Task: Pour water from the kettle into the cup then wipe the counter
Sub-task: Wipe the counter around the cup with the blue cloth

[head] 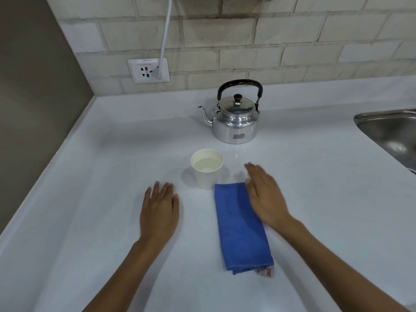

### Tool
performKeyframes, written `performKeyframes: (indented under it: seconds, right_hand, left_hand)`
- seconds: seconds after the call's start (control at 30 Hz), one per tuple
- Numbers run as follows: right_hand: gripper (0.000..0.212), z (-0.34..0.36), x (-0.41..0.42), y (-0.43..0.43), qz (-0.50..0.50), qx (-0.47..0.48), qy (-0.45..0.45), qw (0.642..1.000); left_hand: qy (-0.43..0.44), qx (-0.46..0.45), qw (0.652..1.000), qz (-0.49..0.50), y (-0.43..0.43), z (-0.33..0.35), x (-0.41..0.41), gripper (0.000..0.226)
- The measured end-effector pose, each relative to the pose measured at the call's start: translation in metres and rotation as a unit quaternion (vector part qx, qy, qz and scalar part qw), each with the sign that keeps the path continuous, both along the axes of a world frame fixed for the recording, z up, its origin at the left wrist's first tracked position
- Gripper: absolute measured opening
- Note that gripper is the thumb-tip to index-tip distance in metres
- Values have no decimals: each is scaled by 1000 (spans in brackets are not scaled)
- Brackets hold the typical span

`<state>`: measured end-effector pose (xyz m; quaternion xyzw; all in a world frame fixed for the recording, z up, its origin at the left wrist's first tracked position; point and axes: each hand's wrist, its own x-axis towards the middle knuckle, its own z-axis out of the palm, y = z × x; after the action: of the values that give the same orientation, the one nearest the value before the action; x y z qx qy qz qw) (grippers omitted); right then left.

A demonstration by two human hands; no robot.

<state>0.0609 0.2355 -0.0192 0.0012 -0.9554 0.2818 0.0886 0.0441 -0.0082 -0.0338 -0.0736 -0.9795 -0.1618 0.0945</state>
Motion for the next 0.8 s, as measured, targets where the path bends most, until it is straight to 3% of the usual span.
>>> performKeyframes:
  seconds: [0.1,0.23,0.4,0.67,0.8]
  right_hand:
    - [46,-5,-31,28,-14,37,-36,999]
    - [47,-18,-54,33,12,79,-73,994]
    - [50,-33,-59,33,30,168,-88,981]
    - [50,-36,-59,33,21,171,-76,982]
    - [50,-39,-59,34,15,184,-60,981]
  left_hand:
    - [35,51,995,-76,34,17,27,42]
    - [-12,88,981,-171,101,18,52,46]
    - [-79,-8,984,-158,140,-6,46,57]
    - [-23,-57,986,-156,101,-13,55,59]
    - [-58,-58,986,-148,41,-3,67,58]
